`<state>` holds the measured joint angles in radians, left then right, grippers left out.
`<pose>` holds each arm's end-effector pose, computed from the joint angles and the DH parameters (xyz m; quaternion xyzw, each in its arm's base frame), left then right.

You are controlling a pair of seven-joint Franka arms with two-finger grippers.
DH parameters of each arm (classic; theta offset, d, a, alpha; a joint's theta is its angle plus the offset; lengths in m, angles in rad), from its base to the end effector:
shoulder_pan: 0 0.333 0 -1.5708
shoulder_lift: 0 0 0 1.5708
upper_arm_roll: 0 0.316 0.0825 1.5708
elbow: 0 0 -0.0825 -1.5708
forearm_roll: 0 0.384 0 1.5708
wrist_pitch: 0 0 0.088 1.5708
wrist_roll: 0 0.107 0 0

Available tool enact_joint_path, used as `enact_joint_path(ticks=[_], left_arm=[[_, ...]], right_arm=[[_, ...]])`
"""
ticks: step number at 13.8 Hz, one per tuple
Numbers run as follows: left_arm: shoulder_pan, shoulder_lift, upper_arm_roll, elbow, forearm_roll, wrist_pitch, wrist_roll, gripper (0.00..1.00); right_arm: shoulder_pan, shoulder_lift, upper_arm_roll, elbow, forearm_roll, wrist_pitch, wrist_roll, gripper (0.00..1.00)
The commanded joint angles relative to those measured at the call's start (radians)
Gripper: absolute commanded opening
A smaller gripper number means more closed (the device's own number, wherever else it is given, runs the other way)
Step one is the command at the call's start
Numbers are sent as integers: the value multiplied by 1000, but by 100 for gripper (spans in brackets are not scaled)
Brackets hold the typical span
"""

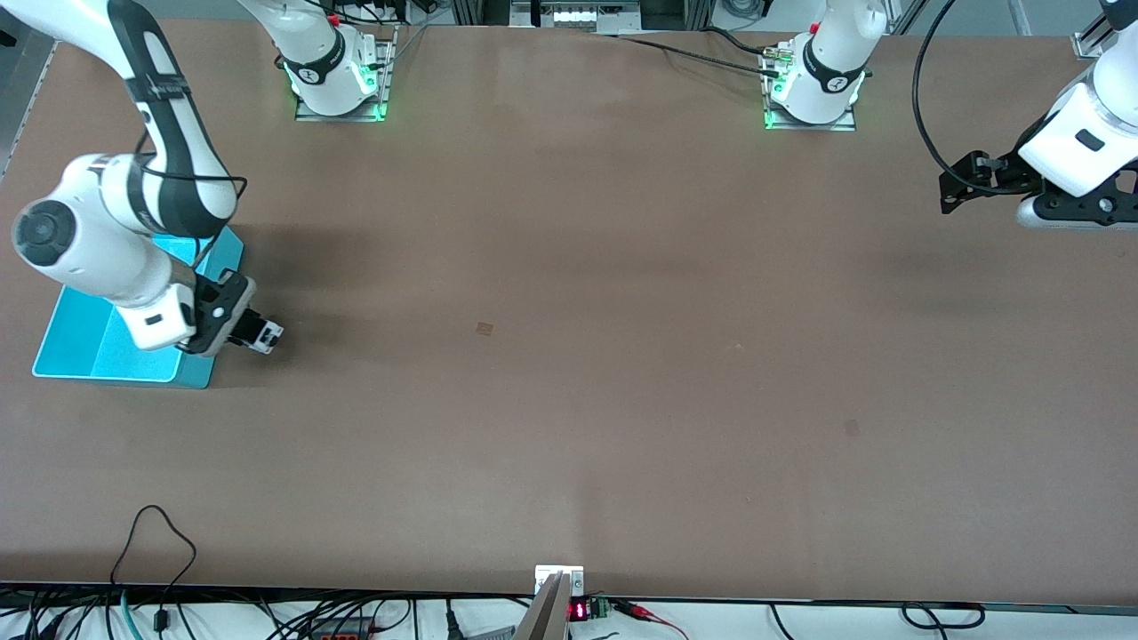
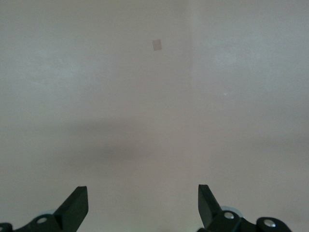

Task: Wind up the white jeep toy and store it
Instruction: 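Carry the jeep over the blue bin and lower it inside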

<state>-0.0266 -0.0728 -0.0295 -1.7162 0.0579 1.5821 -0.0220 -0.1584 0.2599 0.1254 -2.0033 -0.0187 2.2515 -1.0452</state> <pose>0.5291 -0.0241 0.5966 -0.9989 0.0182 0.0295 0.0312 0.5955 -0.0225 0.3287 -0.8727 -0.4882 -0.0005 0.0100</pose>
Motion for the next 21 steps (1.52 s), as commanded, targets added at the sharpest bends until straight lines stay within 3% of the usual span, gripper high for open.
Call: enact_joint_path(ticks=[1, 5, 9, 14, 21], left_arm=[[4, -10, -13, 14, 5, -27, -6, 100], [5, -10, -6, 18, 8, -34, 0, 100], [13, -9, 0, 27, 11, -54, 2, 100], [19, -12, 0, 61, 10, -76, 4, 100], [24, -7, -1, 76, 2, -73, 11, 100]], right_arm=[[-10, -59, -6, 4, -20, -110, 247, 0], [-16, -103, -49, 3, -134, -179, 624, 0], [-65, -105, -66, -6, -158, -208, 801, 0], [-213, -56, -64, -41, -185, -149, 823, 0], [-296, 2, -66, -204, -187, 140, 814, 0]])
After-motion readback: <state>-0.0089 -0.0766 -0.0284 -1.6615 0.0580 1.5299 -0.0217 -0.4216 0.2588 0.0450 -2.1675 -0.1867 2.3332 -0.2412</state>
